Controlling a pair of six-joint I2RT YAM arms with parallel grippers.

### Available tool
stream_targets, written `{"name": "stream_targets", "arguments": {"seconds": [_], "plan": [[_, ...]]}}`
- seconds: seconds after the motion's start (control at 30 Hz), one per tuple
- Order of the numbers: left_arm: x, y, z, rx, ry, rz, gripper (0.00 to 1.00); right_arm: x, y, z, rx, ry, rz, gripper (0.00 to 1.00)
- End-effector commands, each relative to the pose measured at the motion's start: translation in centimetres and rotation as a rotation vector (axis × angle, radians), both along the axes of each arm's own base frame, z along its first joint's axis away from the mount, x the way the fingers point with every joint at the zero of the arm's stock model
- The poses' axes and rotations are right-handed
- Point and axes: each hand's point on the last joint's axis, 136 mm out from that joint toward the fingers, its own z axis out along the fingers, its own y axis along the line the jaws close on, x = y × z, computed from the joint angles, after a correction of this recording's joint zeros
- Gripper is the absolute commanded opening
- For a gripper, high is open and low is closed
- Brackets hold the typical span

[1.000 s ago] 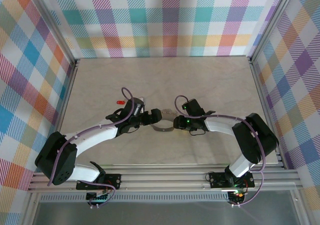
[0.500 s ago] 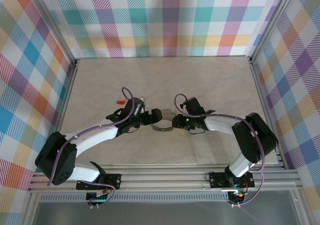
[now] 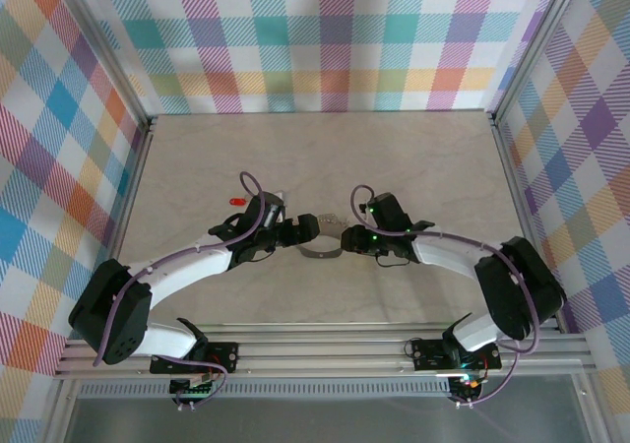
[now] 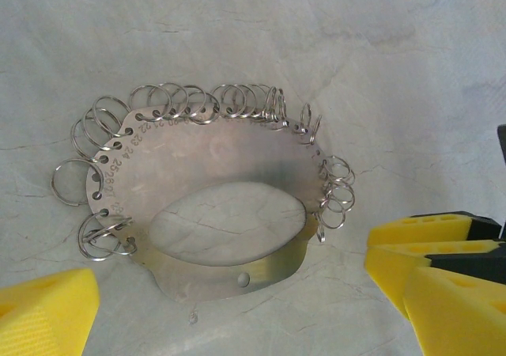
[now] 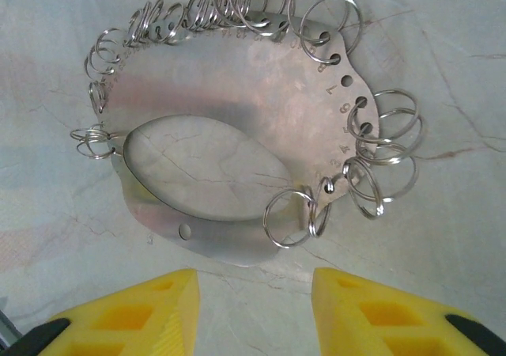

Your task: Put the keys on the keyring

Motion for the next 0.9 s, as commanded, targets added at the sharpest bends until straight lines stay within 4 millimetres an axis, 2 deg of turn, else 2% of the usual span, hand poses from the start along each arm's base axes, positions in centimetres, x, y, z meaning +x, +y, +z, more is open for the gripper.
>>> {"name": "stream_targets", "arguments": {"seconds": [0.0,0.33,0.57,0.87], "plan": [[0.4,-1.3,1.5,-0.025,-0.045,-0.03,0.98,-0.6,-1.0,-0.7,-0.025,0.027,-0.029,0.43],[0.4,-1.3,1.2,-0.019,-0.041,-0.029,0.98,-0.6,0.6,-0.3,-0.008,0.027,0.009,0.42],[0.4,-0.4,1.6,0.019,-0.064,-0.013,0.99,0.0,0.1,-0.1,-0.144,-0.026,0.02,0.36],[0.5,1.0,2.2,0.083,-0.088,0.012,1.0,0.1,0.8,-0.4,-0.252,-0.051,0.081,0.29]]}}
